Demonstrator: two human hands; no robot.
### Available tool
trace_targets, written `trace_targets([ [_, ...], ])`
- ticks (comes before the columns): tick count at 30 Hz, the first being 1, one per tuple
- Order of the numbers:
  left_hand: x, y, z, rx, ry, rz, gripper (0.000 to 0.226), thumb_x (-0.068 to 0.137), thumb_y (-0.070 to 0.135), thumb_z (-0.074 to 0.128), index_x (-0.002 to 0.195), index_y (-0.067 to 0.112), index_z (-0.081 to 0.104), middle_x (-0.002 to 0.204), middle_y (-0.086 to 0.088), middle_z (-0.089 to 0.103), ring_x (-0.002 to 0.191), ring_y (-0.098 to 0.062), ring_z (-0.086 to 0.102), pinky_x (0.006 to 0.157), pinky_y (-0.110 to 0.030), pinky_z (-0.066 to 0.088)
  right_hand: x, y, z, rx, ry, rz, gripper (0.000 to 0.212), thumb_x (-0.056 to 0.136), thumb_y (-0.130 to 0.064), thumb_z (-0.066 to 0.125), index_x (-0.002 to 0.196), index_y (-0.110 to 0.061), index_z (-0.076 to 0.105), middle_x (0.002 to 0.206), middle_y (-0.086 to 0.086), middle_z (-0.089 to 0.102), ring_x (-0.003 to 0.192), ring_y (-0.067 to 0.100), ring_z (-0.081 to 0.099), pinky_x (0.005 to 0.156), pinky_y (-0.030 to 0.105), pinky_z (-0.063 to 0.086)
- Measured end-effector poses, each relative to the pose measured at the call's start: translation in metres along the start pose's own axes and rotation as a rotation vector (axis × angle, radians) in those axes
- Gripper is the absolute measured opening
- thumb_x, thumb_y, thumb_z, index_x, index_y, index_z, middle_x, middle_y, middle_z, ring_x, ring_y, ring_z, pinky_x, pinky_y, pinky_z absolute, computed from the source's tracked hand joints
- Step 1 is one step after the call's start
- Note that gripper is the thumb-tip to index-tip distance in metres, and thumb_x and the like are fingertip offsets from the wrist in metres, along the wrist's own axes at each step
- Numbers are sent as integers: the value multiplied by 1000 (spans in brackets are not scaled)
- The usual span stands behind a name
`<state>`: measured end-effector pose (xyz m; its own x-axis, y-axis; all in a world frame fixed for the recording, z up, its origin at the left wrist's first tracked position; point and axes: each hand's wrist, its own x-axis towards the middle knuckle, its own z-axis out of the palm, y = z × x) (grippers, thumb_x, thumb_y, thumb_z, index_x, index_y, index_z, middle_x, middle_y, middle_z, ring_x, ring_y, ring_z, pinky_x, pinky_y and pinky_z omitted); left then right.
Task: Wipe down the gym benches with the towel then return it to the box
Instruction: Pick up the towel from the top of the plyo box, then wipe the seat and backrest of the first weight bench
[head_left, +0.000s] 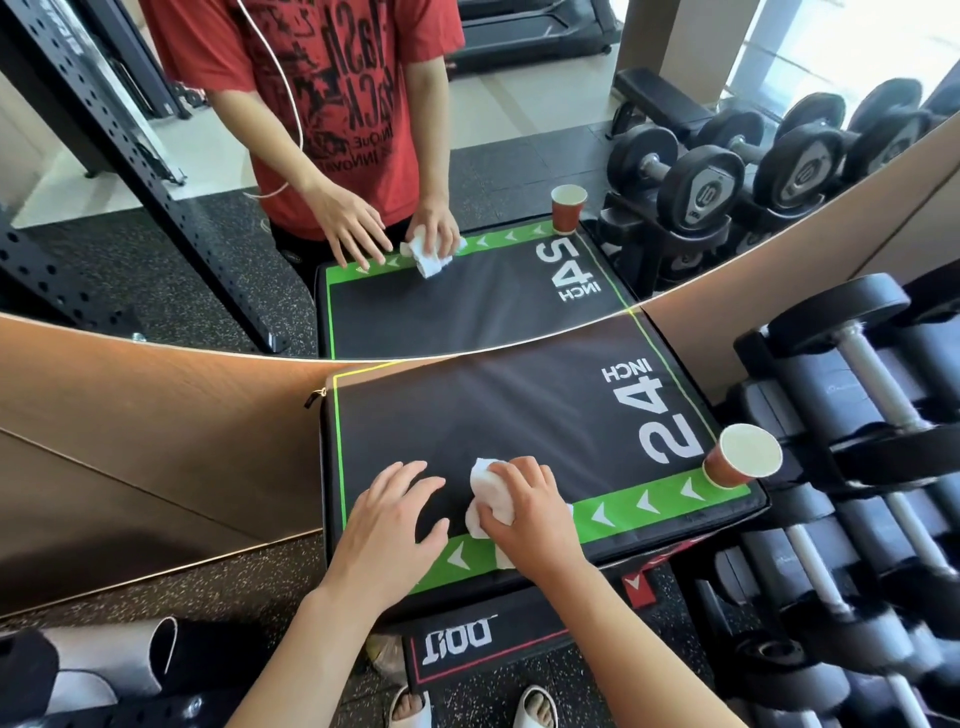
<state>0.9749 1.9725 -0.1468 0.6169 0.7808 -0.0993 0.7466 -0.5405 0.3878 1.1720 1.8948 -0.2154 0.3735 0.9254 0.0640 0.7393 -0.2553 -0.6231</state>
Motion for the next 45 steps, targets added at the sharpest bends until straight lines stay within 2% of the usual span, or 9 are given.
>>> trace_targets([
  [3, 3, 8, -2, -5, 9, 21, 51, 100, 46, 56, 149, 36, 50, 162, 14, 37, 155, -11, 22, 122, -40, 31, -4, 2, -14, 17, 24, 23, 40, 89, -52, 62, 125, -36, 55, 123, -16, 50, 111, 16, 48, 71, 32, 49],
  [7, 10, 19, -4, -15, 18, 91, 51, 99, 46, 56, 148, 35, 51, 161, 14, 37, 155, -11, 22, 123, -39, 29, -9, 2, -32, 87, 68, 67, 42, 89, -46, 68, 128, -32, 59, 122, -13, 53, 114, 18, 51, 84, 39, 53],
  [10, 15, 25, -7, -36, 9, 160, 51, 99, 47, 55, 149, 36, 50, 162, 15, 36, 155, -9, 20, 124, -38, 28, -17, -2, -44, 97, 143, 106, 43, 88, -44, 71, 128, -31, 60, 122, -12, 54, 115, 18, 53, 85, 38, 53],
  [16, 21, 34, -20, -75, -27, 340, 52, 99, 44, 58, 149, 32, 52, 163, 13, 37, 155, -9, 20, 125, -35, 25, -49, -18, -60, 30, 314, 189, 43, 87, -48, 69, 126, -35, 57, 119, -14, 53, 112, 16, 54, 83, 36, 53],
  [22, 11, 40, -31, -133, -69, 548, 51, 97, 38, 65, 145, 24, 58, 160, 5, 44, 153, -16, 29, 125, -39, 28, -99, -39, -65, 6, 466, 318, 43, 87, -48, 71, 125, -37, 56, 118, -19, 51, 112, 13, 54, 90, 36, 51],
  [31, -30, 76, -27, -197, -160, 802, 49, 92, 29, 72, 139, 17, 64, 155, -2, 51, 149, -24, 38, 122, -46, 33, -196, -74, -72, -41, 617, 526, 46, 87, -52, 68, 129, -40, 53, 116, -18, 49, 113, 11, 54, 90, 44, 53],
  [34, -51, 96, -21, -210, -201, 888, 50, 91, 29, 73, 139, 18, 64, 153, -3, 52, 148, -23, 39, 121, -47, 35, -233, -79, -79, -53, 667, 577, 48, 87, -48, 70, 131, -34, 56, 120, -17, 51, 116, 13, 54, 93, 43, 52],
  [38, -87, 128, -6, -224, -249, 987, 49, 91, 27, 74, 138, 16, 65, 150, -5, 54, 145, -24, 43, 119, -47, 38, -291, -82, -88, -85, 739, 666, 46, 88, -48, 71, 129, -36, 55, 116, -18, 49, 108, 11, 55, 87, 41, 54],
  [45, -181, 186, 31, -176, -353, 1161, 53, 96, 36, 69, 145, 20, 59, 157, -1, 47, 152, -20, 34, 121, -49, 36, -422, -87, -96, -97, 864, 810, 46, 88, -45, 72, 130, -34, 57, 122, -16, 53, 115, 12, 56, 92, 44, 55],
])
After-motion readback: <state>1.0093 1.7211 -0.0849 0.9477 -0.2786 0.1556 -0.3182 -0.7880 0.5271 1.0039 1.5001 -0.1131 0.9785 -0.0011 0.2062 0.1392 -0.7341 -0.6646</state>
